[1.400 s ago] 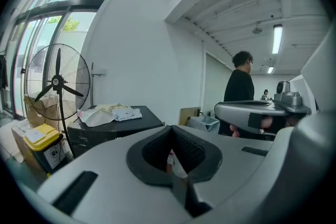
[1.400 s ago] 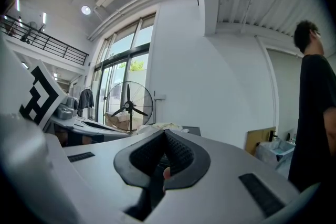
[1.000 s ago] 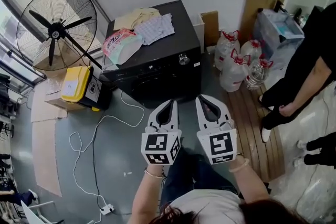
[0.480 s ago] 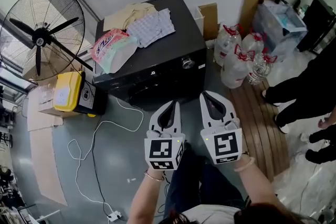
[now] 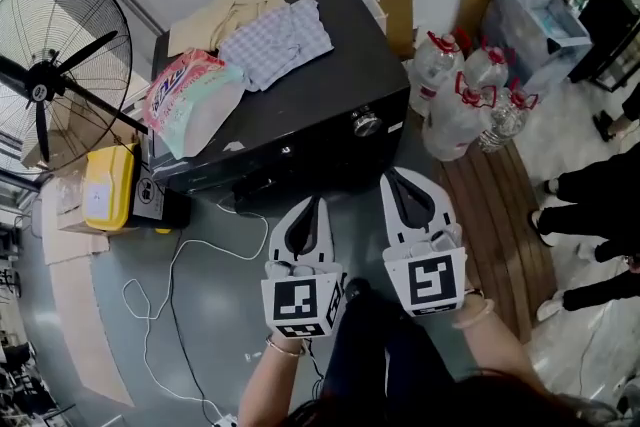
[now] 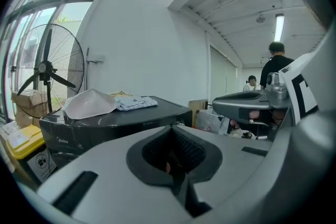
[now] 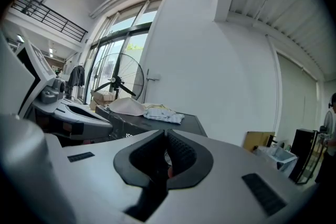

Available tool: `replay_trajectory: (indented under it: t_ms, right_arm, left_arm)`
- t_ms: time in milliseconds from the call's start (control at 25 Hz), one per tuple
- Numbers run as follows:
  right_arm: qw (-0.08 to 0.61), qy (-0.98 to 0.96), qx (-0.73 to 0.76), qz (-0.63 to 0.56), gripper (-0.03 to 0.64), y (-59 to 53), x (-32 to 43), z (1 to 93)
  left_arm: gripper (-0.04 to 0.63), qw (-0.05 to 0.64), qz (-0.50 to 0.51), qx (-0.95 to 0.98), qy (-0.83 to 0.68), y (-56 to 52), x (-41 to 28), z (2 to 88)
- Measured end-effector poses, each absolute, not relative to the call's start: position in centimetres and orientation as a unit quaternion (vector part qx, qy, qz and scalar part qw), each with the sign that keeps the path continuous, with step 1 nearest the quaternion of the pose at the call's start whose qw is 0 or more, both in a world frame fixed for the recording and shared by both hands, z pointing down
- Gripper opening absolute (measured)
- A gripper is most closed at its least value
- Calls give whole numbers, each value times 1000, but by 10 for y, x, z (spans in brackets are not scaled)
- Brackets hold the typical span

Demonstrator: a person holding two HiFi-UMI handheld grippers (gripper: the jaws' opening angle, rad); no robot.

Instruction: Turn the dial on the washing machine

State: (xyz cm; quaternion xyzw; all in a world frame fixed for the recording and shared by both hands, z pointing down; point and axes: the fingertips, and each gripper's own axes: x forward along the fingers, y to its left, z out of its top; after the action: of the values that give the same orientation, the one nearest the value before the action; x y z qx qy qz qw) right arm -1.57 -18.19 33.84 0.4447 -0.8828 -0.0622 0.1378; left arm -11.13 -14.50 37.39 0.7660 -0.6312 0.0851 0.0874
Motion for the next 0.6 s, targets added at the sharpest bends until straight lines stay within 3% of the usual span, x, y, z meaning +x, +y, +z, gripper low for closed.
replay_trajectory:
  t_ms: [160,600]
  right_arm:
    - [148,-881,445,-63,35,-201,-20,369]
    - [180,-872,447,-87,155,-246,-28,429]
  left_arm:
    - [15,89,88,763,-634,-161,-123,400]
    - [14,90,95,766,-630,-180,-135,457]
